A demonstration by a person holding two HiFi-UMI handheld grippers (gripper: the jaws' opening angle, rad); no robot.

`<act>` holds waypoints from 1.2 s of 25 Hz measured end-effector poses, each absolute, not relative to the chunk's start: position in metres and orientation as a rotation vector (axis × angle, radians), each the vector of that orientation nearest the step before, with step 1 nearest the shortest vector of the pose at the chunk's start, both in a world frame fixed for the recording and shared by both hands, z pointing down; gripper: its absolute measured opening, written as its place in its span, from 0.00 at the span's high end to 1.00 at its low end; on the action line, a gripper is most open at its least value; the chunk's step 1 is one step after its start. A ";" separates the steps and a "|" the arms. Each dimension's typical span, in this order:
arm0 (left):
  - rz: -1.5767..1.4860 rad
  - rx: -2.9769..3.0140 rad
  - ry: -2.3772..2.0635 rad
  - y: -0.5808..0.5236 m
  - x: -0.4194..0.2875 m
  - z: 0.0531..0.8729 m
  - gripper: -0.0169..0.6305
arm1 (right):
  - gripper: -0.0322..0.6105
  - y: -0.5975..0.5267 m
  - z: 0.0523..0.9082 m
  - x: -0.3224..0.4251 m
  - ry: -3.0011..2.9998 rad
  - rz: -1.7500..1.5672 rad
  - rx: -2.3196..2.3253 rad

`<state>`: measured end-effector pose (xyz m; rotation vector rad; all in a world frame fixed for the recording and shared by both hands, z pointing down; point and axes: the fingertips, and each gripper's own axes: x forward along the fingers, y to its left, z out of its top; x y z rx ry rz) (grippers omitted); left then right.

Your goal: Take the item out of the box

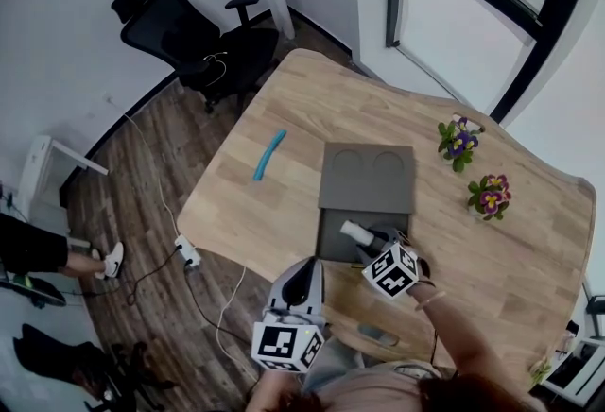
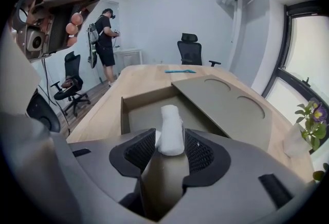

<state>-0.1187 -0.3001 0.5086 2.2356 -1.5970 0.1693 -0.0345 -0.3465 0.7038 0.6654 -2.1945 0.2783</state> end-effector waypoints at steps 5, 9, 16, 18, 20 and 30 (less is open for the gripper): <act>0.176 2.222 -1.608 -0.301 -0.124 0.514 0.97 | 0.72 -0.349 0.713 -0.038 -2.168 0.261 0.644; 0.181 2.209 -1.615 -0.303 -0.126 0.515 0.97 | 0.71 -0.351 0.720 -0.042 -2.148 0.252 0.621; 0.173 2.206 -1.626 -0.302 -0.131 0.513 0.97 | 0.72 -0.352 0.729 -0.045 -2.116 0.264 0.605; 0.174 2.208 -1.629 -0.301 -0.131 0.512 0.97 | 0.73 -0.352 0.729 -0.045 -2.115 0.283 0.604; 0.172 2.212 -1.635 -0.301 -0.131 0.510 0.97 | 0.73 -0.353 0.728 -0.044 -2.116 0.290 0.610; 0.154 2.234 -1.640 -0.296 -0.130 0.502 0.97 | 0.73 -0.357 0.702 -0.038 -2.141 0.266 0.684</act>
